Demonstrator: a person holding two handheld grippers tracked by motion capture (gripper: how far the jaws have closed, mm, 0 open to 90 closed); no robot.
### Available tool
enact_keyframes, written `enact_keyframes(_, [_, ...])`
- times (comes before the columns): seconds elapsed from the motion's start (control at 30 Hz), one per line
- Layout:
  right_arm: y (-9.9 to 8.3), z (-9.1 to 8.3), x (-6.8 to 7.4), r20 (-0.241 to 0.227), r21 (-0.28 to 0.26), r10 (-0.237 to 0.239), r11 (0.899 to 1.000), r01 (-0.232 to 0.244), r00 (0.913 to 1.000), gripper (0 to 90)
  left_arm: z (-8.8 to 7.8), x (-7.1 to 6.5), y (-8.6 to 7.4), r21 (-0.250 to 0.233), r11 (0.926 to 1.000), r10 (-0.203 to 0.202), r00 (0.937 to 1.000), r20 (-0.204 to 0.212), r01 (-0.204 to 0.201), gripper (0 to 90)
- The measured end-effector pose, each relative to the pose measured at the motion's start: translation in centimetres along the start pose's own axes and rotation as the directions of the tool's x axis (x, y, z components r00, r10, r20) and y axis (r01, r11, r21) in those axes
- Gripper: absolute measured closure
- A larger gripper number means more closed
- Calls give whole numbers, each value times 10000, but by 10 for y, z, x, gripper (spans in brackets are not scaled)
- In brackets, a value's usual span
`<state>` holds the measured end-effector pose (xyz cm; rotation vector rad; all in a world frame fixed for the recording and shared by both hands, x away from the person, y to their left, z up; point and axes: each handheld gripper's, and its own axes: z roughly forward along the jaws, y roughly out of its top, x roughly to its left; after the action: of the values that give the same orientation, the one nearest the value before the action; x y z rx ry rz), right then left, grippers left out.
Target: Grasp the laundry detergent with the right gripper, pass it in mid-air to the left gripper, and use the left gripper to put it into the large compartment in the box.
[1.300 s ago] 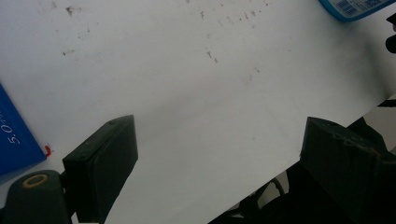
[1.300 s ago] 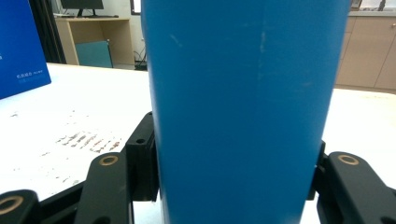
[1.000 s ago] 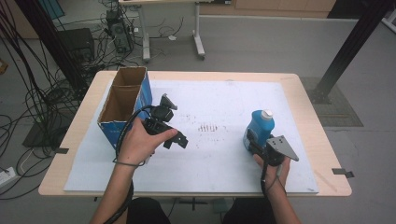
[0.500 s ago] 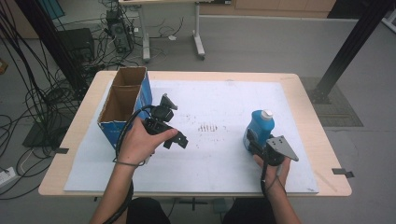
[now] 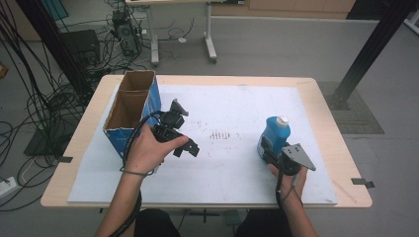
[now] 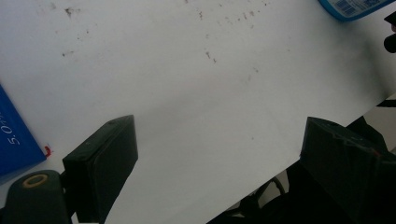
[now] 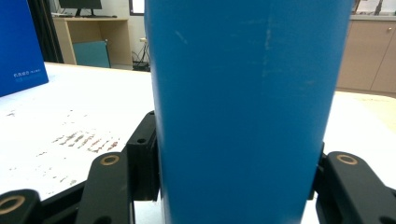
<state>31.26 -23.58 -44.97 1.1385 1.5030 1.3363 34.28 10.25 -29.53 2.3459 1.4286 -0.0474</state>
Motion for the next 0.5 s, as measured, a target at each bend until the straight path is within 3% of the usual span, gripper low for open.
enact_keyframes(0.5, [0, 0, 1, 47, -28, 16, 10000, -15, 10000, 429, 1, -1, 1, 25, 10000, 37, 10000, 6, -37, 115])
